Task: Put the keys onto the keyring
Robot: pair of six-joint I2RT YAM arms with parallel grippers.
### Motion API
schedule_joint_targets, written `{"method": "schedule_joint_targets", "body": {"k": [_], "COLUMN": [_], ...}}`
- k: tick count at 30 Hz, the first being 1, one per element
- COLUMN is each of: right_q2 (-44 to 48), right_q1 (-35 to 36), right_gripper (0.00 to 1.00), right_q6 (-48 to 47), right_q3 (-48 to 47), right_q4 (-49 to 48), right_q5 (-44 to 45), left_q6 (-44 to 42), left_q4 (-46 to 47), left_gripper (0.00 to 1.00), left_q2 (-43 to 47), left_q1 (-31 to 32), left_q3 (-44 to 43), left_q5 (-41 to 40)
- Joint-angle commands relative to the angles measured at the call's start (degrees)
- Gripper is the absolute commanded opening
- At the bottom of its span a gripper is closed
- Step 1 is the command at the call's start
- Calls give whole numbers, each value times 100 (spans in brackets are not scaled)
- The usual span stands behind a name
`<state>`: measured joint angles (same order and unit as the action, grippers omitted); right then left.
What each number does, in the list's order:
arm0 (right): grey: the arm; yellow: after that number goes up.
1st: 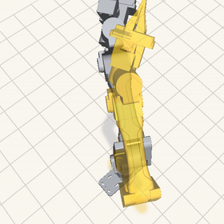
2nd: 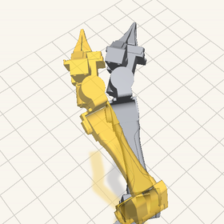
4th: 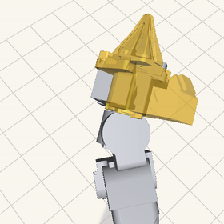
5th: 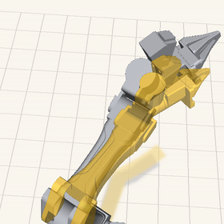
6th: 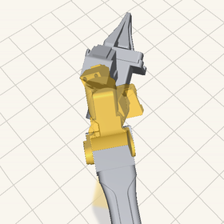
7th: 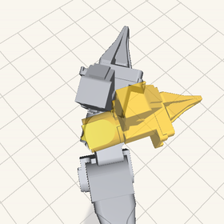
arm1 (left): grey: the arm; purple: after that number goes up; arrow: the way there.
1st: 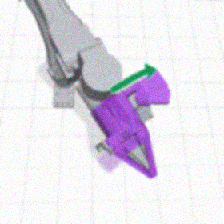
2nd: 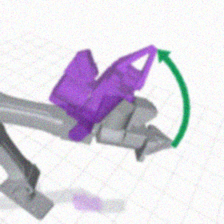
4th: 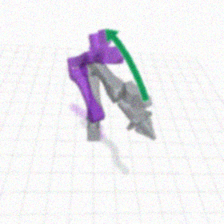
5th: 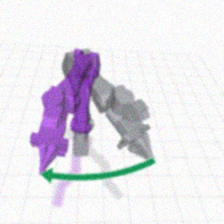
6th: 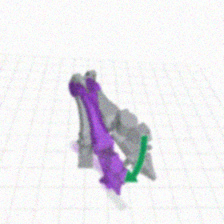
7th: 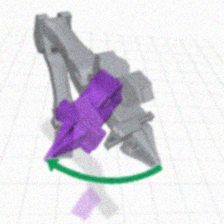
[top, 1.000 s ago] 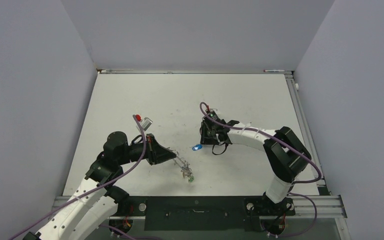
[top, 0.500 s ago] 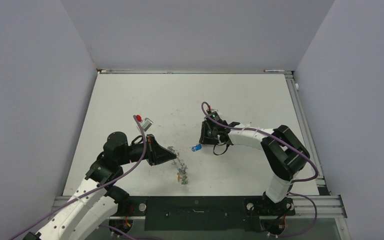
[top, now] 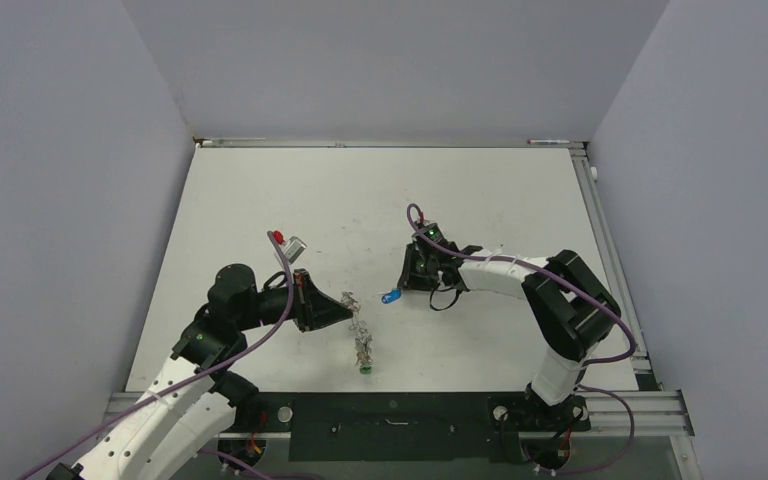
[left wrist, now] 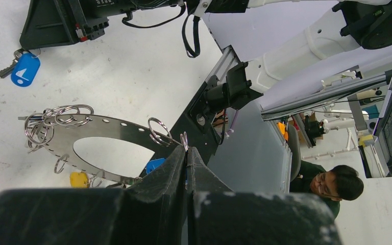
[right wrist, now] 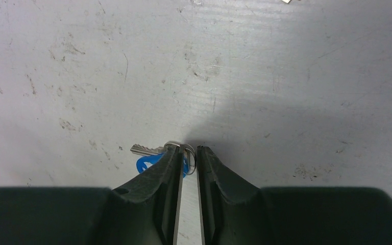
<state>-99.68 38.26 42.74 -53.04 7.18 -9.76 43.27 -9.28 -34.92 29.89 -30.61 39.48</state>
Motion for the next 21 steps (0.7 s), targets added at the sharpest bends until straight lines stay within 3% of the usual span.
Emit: {"method": "schedule_joint_targets", "body": {"k": [1, 10, 14, 21], "right_q2": [34, 63, 120, 802], "right_q1": [-29, -38, -38, -38], "right_gripper": [18, 13, 6, 5], "right_q6": [75, 89, 107, -180], "right_q3": [153, 205, 261, 540], "right_q4": [-18, -180, -355, -1064], "right_q5": [-92, -190, -246, -220], "left_q6": [-10, -28, -35, -59], "left_q4": [465, 469, 462, 454], "left_gripper": [0, 0, 0, 0], "left_q2": [60, 55, 57, 73], "left_q1": [-44, -45, -42, -53], "left_q3": [-72, -50, -41, -24], "left_q5": [68, 27, 8, -19]}}
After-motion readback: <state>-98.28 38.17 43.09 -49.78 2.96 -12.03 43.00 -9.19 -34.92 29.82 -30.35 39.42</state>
